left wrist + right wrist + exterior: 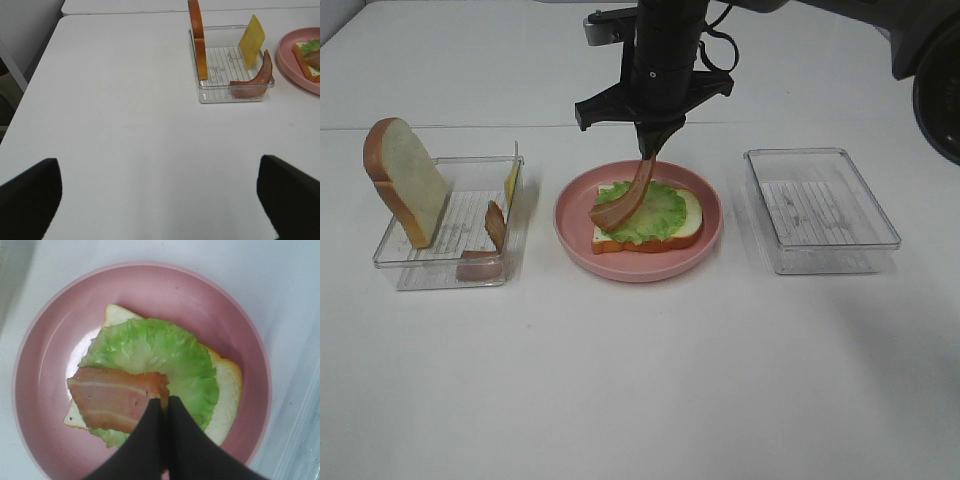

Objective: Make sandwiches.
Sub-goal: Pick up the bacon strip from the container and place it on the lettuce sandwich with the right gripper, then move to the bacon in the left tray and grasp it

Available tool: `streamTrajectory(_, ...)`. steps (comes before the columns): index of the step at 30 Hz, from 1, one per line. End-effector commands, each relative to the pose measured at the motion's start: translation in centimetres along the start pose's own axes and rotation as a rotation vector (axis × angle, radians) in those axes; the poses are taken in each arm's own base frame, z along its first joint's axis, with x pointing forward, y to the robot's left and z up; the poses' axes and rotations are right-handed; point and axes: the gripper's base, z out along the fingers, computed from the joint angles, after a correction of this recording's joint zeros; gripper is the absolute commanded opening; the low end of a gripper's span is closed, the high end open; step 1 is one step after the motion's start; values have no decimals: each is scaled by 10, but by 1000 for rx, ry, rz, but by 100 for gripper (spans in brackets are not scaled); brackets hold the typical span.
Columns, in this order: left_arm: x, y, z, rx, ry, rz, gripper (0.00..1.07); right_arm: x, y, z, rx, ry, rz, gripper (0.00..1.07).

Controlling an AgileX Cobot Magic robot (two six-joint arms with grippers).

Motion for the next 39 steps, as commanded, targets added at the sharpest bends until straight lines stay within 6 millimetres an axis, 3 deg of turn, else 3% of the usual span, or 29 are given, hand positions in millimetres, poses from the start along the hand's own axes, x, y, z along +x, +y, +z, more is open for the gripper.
streamTrajectory(1, 1, 0, -1, 2, -16, -7, 98, 0, -2, -1, 11, 5, 13, 0)
streamTrajectory(3, 1, 0, -1, 2, -16, -7, 98, 0, -2, -1, 11, 5, 13, 0)
streamTrajectory(5, 1, 0, -1, 2, -16, -7, 98, 0, -2, -1, 11, 5, 13, 18)
streamTrajectory(8, 1, 0, -1, 2, -16, -7, 98, 0, -2, -1, 11, 5, 13, 24)
streamTrajectory(10, 1, 0, -1, 2, -16, -7, 98, 0, -3, -1, 11, 4, 13, 56)
streamTrajectory(11, 1, 0, -1, 2, -16, -7, 98, 0, -3, -1, 11, 4, 13, 56)
streamTrajectory(13, 1, 0, -1, 2, -16, -7, 98, 0, -3, -1, 17, 3, 18, 75)
streamTrajectory(14, 1, 0, -1, 2, -16, -7, 98, 0, -3, -1, 17, 3, 18, 75)
streamTrajectory(15, 1, 0, -1, 2, -16, -7, 98, 0, -3, -1, 18, 5, 27, 82)
streamTrajectory(22, 1, 0, -1, 2, -16, -7, 98, 6, -6, -3, 68, 64, 33, 86)
streamTrajectory(30, 1, 0, -1, 2, -16, -7, 98, 11, -23, -35, 124, 96, 29, 86)
streamTrajectory(34, 1, 0, -1, 2, -16, -7, 98, 12, -58, -56, 72, 95, 108, 86)
streamTrajectory(35, 1, 0, -1, 2, -16, -7, 98, 12, -58, -56, 72, 95, 108, 86)
streamTrajectory(36, 1, 0, -1, 2, -16, -7, 98, 12, -79, -64, 24, 84, 158, 86)
streamTrajectory(38, 1, 0, -1, 2, -16, -7, 98, 13, -88, -69, 8, 77, 179, 86)
streamTrajectory(39, 1, 0, -1, 2, -16, -7, 98, 15, -111, -75, -3, 66, 232, 86)
